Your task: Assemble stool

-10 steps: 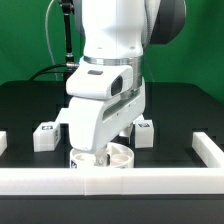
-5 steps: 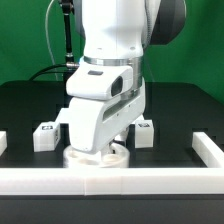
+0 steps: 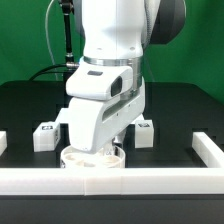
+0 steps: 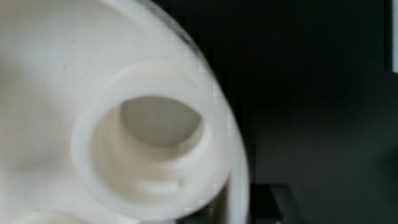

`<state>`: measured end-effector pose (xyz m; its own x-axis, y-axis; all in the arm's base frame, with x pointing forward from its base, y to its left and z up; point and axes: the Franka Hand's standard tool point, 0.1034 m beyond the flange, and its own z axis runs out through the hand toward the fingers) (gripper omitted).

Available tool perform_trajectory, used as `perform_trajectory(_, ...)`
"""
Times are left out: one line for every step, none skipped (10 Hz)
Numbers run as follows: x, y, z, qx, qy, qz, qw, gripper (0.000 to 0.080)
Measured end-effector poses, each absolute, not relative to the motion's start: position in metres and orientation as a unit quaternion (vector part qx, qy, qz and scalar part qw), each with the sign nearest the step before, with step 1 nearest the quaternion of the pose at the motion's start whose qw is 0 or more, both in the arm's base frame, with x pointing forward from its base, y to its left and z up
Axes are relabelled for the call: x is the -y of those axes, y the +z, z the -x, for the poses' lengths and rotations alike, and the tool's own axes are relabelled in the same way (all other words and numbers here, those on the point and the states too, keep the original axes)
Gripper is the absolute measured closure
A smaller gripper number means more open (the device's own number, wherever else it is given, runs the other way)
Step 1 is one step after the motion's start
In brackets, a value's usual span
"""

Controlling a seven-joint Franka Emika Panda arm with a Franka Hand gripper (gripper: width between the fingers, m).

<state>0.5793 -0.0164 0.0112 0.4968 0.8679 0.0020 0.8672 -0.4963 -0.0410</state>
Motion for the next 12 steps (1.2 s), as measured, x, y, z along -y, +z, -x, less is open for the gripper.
perform_trajectory(0.016,0.011,-0.579,0.502,0.009,0.865,0.018,0.0728)
perform_trajectory(0.016,0.011,-0.579,0.502,0.010,0.865,0.018,0.0728)
perform_trajectory(0.016,0.011,-0.579,0.502,0.010,0.865,0.018,0.0728)
perform_trajectory(0.015,0.011,-0.579,0.501,0.010,0.865,0.018,0.0728)
perform_trajectory(0.002,0.012,-0.580,0.496,0.013,0.868,0.021,0.0728)
perform_trajectory(-0.014,0.012,-0.579,0.505,0.021,0.862,0.026,0.0729)
perform_trajectory(-0.027,0.013,-0.579,0.510,0.028,0.859,0.029,0.0729)
perform_trajectory(-0.040,0.014,-0.580,0.508,0.028,0.860,0.029,0.0729)
perform_trajectory(-0.053,0.013,-0.580,0.508,0.028,0.861,0.029,0.0729)
perform_trajectory(-0.063,0.012,-0.580,0.508,0.028,0.861,0.029,0.0729)
perform_trajectory(-0.072,0.012,-0.581,0.498,0.027,0.866,0.028,0.0729)
perform_trajectory(-0.083,0.012,-0.582,0.494,0.027,0.869,0.030,0.0729)
